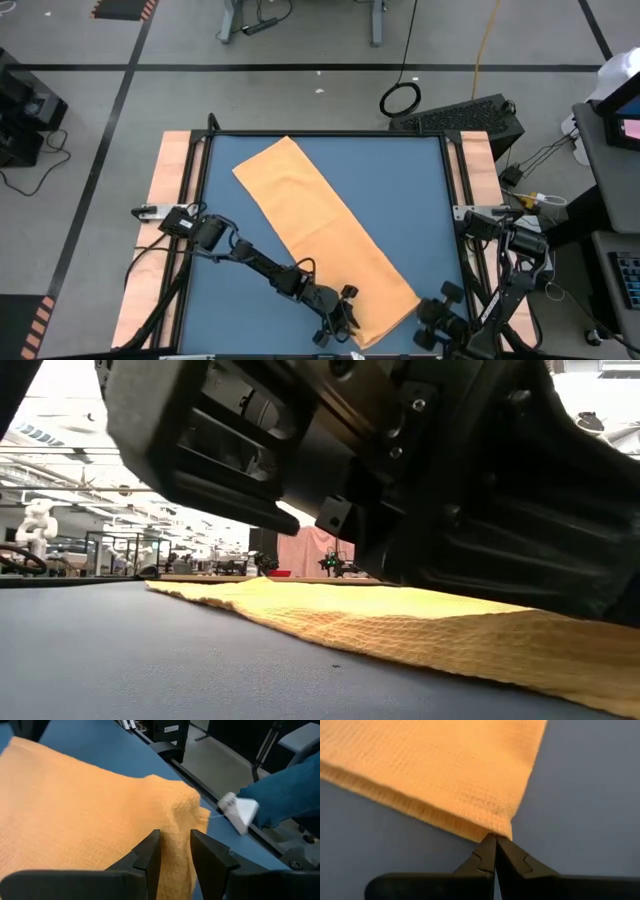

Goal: Roll towel into tight, uniform cylinder
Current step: Fold the orange microfiber cloth

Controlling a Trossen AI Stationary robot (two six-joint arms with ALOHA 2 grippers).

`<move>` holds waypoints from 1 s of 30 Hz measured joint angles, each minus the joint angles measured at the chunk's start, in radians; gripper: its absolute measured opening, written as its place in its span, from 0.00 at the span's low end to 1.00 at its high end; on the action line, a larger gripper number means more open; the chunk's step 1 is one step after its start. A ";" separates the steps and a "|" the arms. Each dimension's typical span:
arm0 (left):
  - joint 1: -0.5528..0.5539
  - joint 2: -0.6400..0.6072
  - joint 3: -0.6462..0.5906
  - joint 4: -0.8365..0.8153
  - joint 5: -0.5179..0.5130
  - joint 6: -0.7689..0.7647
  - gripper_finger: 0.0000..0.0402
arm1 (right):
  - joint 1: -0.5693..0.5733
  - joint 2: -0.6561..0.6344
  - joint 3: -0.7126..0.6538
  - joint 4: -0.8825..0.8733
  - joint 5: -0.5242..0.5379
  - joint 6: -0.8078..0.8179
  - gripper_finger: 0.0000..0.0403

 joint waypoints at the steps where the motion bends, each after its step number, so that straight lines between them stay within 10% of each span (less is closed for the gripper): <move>1: 0.000 0.000 0.000 -0.001 0.004 0.000 0.27 | 0.000 0.000 0.000 -0.011 0.000 0.012 0.00; 30: -0.016 0.002 0.000 0.038 -0.036 -0.009 0.27 | 0.025 0.000 0.000 -0.047 -0.030 0.182 0.00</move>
